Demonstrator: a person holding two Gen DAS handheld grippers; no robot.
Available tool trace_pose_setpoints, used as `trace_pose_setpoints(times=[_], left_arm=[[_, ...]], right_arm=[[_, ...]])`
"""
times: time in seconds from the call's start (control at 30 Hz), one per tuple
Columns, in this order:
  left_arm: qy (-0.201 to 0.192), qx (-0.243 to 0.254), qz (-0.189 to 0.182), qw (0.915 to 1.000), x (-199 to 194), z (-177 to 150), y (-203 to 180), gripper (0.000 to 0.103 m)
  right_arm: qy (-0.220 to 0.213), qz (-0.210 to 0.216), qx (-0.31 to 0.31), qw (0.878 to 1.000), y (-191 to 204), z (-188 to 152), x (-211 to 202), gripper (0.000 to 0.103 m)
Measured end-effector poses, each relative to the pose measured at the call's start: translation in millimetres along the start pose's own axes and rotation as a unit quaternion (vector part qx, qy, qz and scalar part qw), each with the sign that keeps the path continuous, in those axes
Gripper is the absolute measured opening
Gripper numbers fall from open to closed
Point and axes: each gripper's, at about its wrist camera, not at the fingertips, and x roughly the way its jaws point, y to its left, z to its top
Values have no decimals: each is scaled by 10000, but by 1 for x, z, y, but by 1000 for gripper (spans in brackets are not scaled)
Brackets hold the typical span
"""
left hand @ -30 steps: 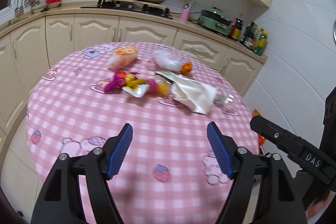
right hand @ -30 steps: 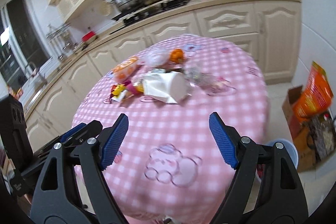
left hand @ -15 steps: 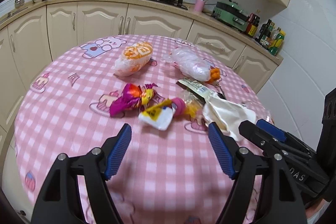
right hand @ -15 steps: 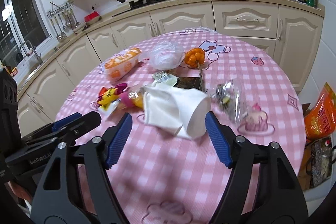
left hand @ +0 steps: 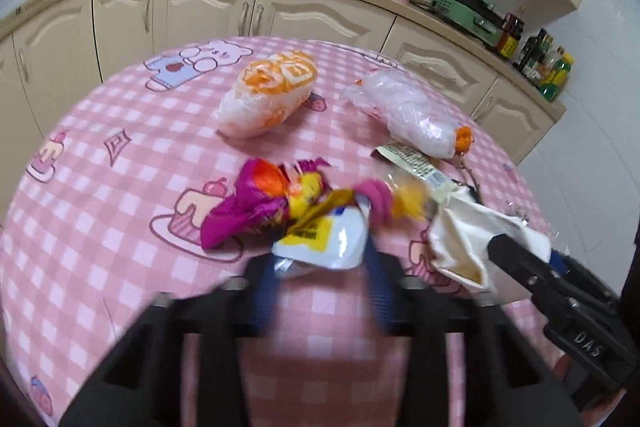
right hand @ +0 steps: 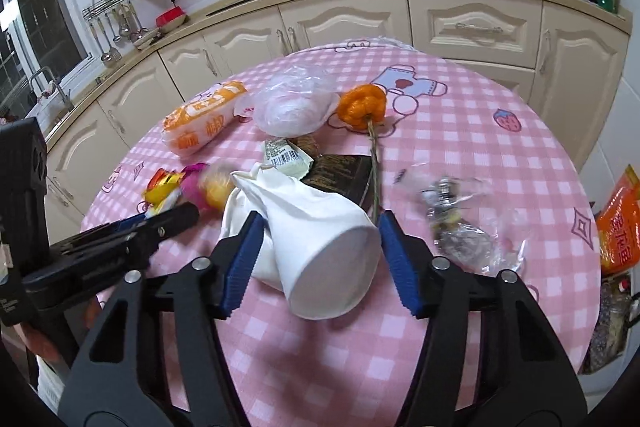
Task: Collect trash
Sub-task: 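Grasp the yellow wrapper with the left gripper while the right holds the paper cup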
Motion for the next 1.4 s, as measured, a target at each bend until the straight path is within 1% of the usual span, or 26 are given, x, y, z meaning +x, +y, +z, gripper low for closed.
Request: trace_pose_setpoints(times=[0.03,0.13,0.2,0.27,0.43,0.63,0.77,1.03,1.23,1.4], left_arm=[[26,-65,-75,9999,0,0,3,24],[-54,-116,-30,9999,-2,-1,5,19],[-133,-100,-82,9998,-7,-3,6,7],[-211,-54,-117,9997,-13,-4,5,6],[-318,88,-49,9994,-24,-12,0,5],[-614,210,-48,9979,-52,-24,-6,4],[-782,354,22,9963,-69,-32,-12,4],[-981,494,-115,9939,-100,-50,-25,4],[-1107,689,-245,9912,-117,-64,-46,4],[-1198,984,-260,9876,-124,-74,-73,4]], right_arm=[[-15,6,-34,10000,2,0,-1,50],[-89,-31,-118,9999,8,-2,-5,49],[-119,5,-119,9999,10,-2,-9,49],[-177,12,-132,9998,13,-3,-13,49],[-292,-28,-74,9995,17,-4,-26,49],[-373,-68,8,9993,22,-12,-45,49],[-397,-62,97,9991,24,-18,-57,49],[-625,-135,225,9977,24,-34,-91,49],[-824,-251,405,9955,13,-45,-120,49],[-980,-435,708,9917,-9,-58,-143,49]])
